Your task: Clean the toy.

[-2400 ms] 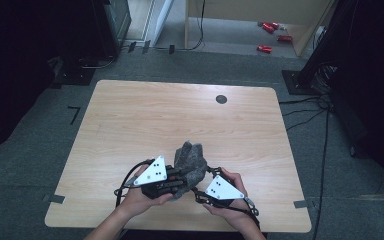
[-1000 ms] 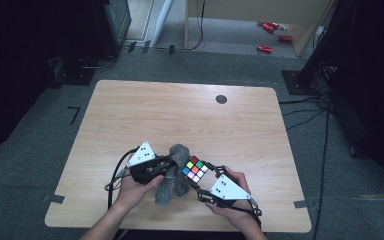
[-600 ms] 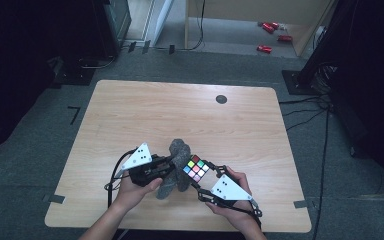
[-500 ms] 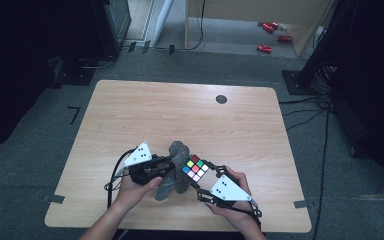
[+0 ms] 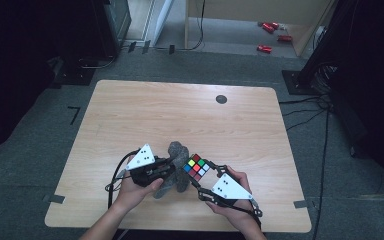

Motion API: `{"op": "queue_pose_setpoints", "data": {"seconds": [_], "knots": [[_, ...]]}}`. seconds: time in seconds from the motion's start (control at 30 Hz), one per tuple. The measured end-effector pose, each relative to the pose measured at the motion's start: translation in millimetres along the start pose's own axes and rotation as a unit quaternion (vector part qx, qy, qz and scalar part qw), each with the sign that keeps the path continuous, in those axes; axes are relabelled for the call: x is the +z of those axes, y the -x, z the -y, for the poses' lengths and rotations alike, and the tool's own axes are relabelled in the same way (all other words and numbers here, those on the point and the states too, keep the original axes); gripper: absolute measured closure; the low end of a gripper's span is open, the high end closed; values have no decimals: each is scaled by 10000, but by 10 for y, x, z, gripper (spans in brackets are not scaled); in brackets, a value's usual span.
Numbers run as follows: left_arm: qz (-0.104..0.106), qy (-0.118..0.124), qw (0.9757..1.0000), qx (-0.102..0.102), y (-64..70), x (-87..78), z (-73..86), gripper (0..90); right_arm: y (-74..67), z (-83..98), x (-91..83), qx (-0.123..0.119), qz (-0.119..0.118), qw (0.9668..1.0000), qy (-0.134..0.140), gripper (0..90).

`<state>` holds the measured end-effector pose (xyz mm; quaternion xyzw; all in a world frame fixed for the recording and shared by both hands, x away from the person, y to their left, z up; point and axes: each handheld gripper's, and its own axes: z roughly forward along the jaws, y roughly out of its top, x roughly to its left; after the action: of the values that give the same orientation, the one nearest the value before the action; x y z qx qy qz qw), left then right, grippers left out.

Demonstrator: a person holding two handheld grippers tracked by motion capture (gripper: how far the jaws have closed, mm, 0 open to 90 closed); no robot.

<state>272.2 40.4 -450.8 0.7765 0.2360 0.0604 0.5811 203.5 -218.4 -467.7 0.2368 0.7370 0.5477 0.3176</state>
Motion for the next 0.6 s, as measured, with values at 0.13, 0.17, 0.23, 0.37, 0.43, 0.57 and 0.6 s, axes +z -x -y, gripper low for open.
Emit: {"op": "queue_pose_setpoints", "data": {"seconds": [0.13, 0.17, 0.23, 0.37, 0.43, 0.57, 0.6], "knots": [[182, 275, 9994, -54, 64, -42, -71, 817, 7, 37, 20, 43, -45, 10000, 12, 347], [237, 369, 9990, 29, 85, -62, -88, 817, 1, 46, 22, 78, -50, 10000, -20, 347], [451, 552, 9975, 3, 87, -101, -101, 814, -1, 54, 29, 61, -68, 10000, -33, 347], [759, 784, 9940, -48, 88, -140, -124, 811, -3, 50, 32, 55, -69, 10000, -26, 347], [778, 768, 9940, 6, 96, -130, -116, 810, 1, 52, 33, 52, -62, 10000, -37, 347], [588, 534, 9968, -51, 40, -88, -76, 814, 17, 46, 19, 6, 49, 10000, -73, 347], [559, 486, 9972, -89, 23, -77, -57, 815, 24, 40, 13, 29, 69, 10000, -50, 348]]}}
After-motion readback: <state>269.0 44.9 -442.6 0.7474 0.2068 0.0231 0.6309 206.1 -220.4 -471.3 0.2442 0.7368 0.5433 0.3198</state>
